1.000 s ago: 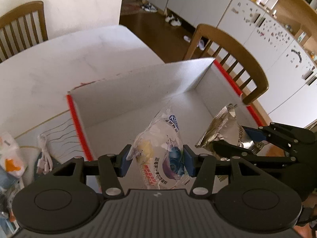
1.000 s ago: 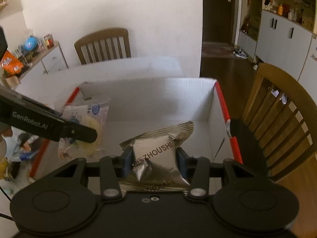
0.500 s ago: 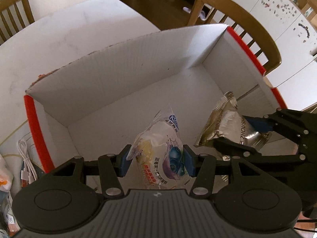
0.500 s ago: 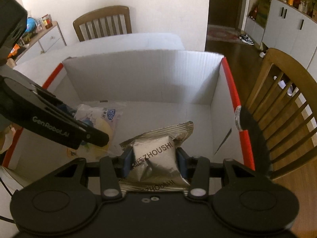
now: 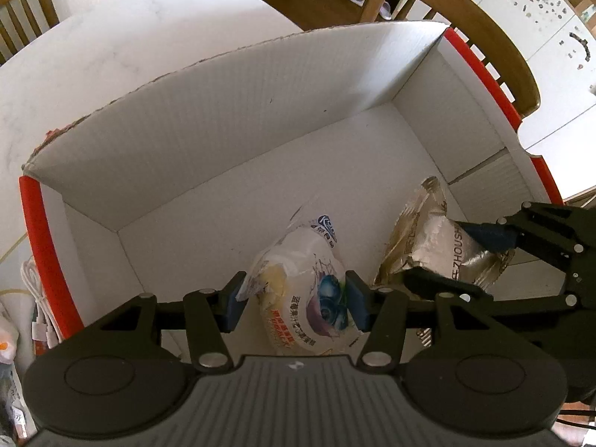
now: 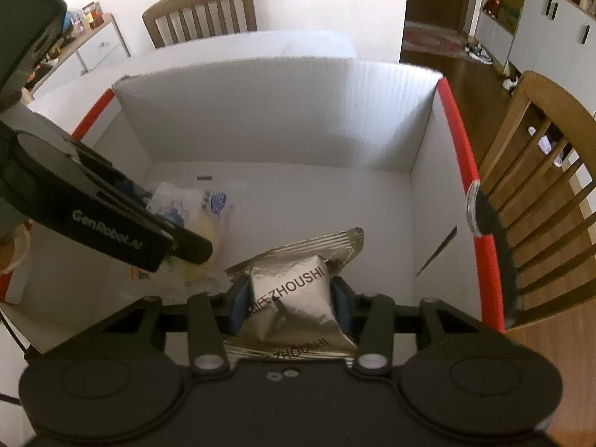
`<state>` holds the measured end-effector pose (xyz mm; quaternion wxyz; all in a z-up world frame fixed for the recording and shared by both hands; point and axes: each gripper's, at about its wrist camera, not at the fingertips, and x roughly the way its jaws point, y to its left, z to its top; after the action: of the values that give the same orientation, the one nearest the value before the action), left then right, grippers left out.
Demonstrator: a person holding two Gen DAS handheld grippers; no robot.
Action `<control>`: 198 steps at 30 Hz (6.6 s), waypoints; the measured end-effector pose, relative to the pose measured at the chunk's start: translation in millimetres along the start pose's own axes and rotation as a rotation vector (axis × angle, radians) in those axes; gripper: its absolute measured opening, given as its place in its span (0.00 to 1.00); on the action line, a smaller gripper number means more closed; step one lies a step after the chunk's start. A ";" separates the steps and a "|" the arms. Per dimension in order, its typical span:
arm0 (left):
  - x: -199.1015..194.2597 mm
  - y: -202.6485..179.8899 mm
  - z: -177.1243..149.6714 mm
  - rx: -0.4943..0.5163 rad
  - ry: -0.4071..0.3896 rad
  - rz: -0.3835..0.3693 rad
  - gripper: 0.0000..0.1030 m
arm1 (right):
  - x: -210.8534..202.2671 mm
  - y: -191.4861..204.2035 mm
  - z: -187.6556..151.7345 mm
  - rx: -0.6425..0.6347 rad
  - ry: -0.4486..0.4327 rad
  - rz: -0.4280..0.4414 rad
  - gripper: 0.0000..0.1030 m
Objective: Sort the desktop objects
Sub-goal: 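Carry the blueberry bag and silver pouch with both grippers into the red box, then open both grippers to drop the bag and pouch into the box, then withdraw both grippers from the box back toward the placemat, then grasp the yellow squishy toy with left while right grasps the dark snack bar, then carry the yellow toy and dark snack bar with both grippers into the box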
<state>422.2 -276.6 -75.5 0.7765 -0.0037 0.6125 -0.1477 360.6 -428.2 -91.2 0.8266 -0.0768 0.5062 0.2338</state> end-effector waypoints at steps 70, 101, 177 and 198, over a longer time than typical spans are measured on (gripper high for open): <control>-220.4 120.7 -177.1 -0.018 -0.386 -0.054 0.85 | -93.8 175.3 0.3 -0.114 -0.191 0.173 0.73; -191.2 191.1 -318.4 -0.002 -0.388 0.082 1.00 | -45.5 300.2 -21.0 -0.167 -0.114 0.228 0.85; -140.4 229.8 -318.0 0.074 -0.437 0.035 0.73 | 30.5 341.1 -20.0 -0.097 0.033 0.265 0.34; -149.0 225.3 -336.3 0.036 -0.436 0.031 0.73 | 37.6 350.2 -39.0 -0.195 0.048 0.216 0.37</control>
<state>122.0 32.7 -59.9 0.8928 -0.0124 0.4272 -0.1424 181.1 -123.0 -104.1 0.7727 -0.1073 0.5061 0.3677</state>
